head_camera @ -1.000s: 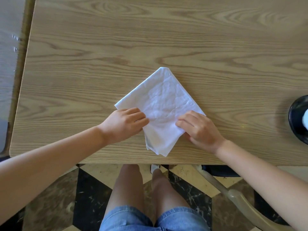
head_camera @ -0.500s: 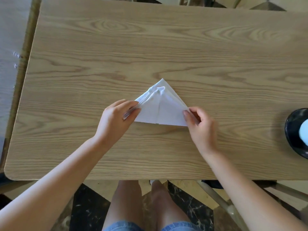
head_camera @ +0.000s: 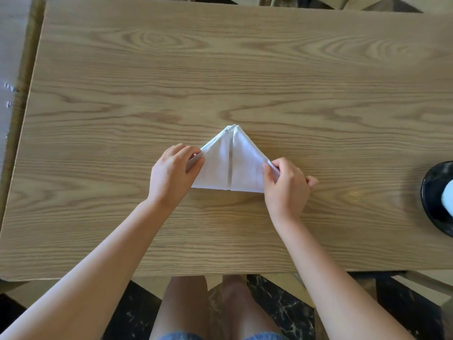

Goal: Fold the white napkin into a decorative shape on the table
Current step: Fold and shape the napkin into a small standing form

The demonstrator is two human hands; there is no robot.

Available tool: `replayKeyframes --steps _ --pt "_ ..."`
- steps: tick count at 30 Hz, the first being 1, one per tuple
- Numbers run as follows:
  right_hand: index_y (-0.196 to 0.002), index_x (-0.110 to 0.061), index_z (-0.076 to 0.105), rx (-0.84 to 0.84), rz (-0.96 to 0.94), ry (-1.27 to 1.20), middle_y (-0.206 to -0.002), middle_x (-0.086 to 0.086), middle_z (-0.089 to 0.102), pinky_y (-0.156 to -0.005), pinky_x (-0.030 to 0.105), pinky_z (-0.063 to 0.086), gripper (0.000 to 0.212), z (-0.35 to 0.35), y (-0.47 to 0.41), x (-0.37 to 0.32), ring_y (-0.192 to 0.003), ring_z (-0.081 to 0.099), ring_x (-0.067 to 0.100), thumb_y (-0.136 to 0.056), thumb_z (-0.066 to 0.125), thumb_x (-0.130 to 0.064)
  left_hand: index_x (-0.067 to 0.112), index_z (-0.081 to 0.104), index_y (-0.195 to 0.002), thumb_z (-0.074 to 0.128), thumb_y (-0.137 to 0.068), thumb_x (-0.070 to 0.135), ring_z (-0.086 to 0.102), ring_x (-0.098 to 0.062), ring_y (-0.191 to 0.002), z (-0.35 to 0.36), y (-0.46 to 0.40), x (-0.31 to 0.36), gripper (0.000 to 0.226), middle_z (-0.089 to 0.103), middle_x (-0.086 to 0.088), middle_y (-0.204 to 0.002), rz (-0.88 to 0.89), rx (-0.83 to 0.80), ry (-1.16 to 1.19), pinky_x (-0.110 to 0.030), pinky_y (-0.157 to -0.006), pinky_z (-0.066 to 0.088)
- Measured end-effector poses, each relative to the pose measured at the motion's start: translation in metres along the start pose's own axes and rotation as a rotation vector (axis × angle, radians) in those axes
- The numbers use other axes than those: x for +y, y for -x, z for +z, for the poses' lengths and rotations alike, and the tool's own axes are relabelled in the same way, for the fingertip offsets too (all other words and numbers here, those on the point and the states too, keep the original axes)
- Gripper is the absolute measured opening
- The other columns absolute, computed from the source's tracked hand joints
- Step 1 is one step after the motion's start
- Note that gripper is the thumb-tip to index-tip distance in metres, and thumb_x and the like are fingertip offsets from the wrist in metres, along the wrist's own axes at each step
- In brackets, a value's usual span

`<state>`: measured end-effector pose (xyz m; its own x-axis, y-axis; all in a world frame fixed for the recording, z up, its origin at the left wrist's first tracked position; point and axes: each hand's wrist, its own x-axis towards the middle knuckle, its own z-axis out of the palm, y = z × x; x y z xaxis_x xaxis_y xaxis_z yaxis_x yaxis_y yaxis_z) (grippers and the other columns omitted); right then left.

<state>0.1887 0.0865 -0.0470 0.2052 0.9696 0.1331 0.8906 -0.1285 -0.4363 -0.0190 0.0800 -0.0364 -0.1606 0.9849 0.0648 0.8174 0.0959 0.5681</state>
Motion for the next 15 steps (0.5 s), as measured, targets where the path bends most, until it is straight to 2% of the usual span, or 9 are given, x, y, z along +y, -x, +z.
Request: replayKeyframes --steps 5,7,9,11,13,15 --pt "-0.073 -0.019 0.053 0.016 -0.016 0.054 -0.063 -0.006 0.058 -0.071 0.028 0.012 0.018 0.007 0.002 0.003 -0.062 0.052 0.021 -0.084 0.052 -0.033 0.015 0.065 -0.090 0.059 -0.090 0.027 0.056 -0.019 -0.081 0.006 0.000 -0.001 0.013 0.063 0.003 -0.083 0.014 0.021 -0.065 -0.029 -0.058 0.041" --pt "-0.079 -0.019 0.054 0.029 -0.027 0.072 -0.069 -0.005 0.059 -0.072 0.030 0.014 0.017 0.006 0.002 0.002 -0.067 0.054 0.023 -0.084 0.050 -0.035 0.013 0.064 -0.089 0.058 -0.089 0.026 0.057 -0.024 -0.081 0.008 -0.001 -0.001 0.015 0.063 0.001 -0.082 0.053 0.036 -0.097 -0.030 -0.061 0.041" --pt "-0.097 -0.018 0.058 0.066 -0.068 0.104 -0.086 -0.001 0.064 -0.079 0.036 0.022 0.022 -0.003 0.002 0.001 -0.083 0.054 0.024 -0.087 0.050 -0.036 0.012 0.064 -0.100 0.053 -0.089 0.029 0.056 -0.028 -0.095 0.007 0.001 -0.001 0.023 0.064 -0.004 -0.096 0.100 0.100 -0.202 -0.037 -0.075 0.039" --pt "-0.121 -0.017 0.053 0.110 -0.202 0.140 -0.116 0.002 0.062 -0.093 0.047 0.027 0.036 -0.014 0.007 -0.001 -0.108 0.050 0.021 -0.091 0.046 -0.036 0.010 0.053 -0.127 0.045 -0.092 0.029 0.042 -0.026 -0.126 0.002 0.009 -0.001 0.041 0.055 -0.008 -0.130 0.172 0.159 -0.291 -0.045 -0.098 0.027" --pt "-0.136 -0.018 0.043 0.087 -0.391 0.145 -0.142 0.004 0.046 -0.105 0.056 0.018 0.045 -0.023 0.015 -0.008 -0.131 0.037 0.021 -0.094 0.041 -0.033 0.008 0.034 -0.142 0.037 -0.095 0.028 0.017 -0.021 -0.143 -0.002 0.019 0.002 0.051 0.032 -0.008 -0.150 0.320 0.144 -0.335 -0.050 -0.112 0.007" --pt "-0.142 -0.018 0.033 -0.029 -0.531 0.134 -0.151 0.003 0.028 -0.110 0.059 0.008 0.048 -0.018 0.018 -0.017 -0.141 0.021 0.021 -0.095 0.038 -0.029 0.010 0.026 -0.146 0.034 -0.096 0.028 0.008 -0.016 -0.145 0.003 0.023 0.007 0.054 0.021 -0.003 -0.153 0.487 0.075 -0.377 -0.054 -0.112 0.001"
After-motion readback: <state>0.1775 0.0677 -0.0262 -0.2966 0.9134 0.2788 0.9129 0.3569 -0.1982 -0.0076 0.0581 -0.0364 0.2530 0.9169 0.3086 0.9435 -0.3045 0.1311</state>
